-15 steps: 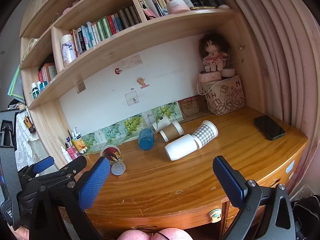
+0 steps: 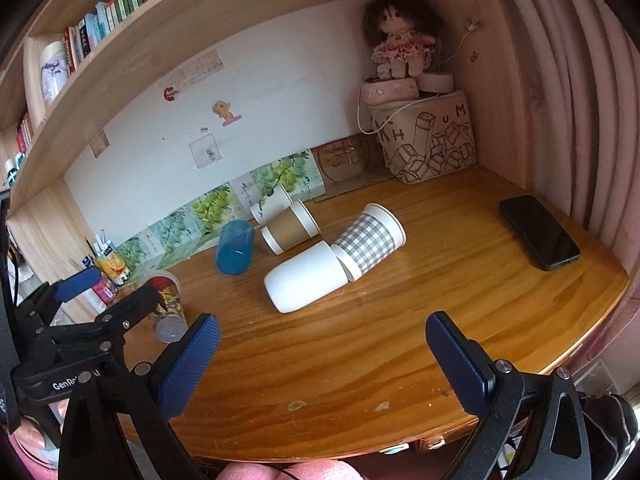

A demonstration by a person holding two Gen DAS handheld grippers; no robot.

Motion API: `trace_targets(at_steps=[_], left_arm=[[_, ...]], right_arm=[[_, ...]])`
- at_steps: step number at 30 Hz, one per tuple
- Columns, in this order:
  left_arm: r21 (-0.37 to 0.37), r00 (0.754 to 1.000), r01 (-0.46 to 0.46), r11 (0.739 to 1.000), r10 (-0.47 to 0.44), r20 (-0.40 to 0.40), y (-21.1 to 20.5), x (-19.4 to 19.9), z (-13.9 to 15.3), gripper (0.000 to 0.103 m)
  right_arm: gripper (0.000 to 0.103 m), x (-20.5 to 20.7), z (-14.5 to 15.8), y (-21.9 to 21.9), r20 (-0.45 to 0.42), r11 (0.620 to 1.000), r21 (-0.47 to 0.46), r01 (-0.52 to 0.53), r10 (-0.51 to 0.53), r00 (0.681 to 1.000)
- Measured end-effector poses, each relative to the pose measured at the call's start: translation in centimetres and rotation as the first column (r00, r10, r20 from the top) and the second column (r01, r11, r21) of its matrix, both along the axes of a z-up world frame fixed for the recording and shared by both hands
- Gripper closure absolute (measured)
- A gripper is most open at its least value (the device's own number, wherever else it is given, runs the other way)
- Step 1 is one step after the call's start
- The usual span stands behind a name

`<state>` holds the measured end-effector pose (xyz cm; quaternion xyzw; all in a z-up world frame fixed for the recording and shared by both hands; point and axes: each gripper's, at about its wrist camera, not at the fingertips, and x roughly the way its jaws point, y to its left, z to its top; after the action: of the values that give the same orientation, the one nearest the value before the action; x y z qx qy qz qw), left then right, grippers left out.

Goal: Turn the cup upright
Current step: 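Move the left tool toward the white plastic cup lying on its side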

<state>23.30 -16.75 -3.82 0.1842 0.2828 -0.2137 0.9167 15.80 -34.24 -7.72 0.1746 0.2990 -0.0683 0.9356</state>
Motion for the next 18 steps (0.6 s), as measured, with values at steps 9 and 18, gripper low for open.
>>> trace_targets(at_steps=[9,18], left_arm=[[0.071,0.996,0.076,0.995,-0.072,-0.057,-4.6,3.8,-1.1,0.001],[0.106,0.971,0.161,0.981,-0.139,-0.194,-8.8,8.1,-2.6,0.000]], right_arm=[[0.000,2.0,-1.7,-0.7,-0.048,0.984,-0.166,-0.055,0.048,0.998],[0.000,3.2,-4.1,-1.1,-0.014,0.974,-0.213,-0.082,0.081,0.997]])
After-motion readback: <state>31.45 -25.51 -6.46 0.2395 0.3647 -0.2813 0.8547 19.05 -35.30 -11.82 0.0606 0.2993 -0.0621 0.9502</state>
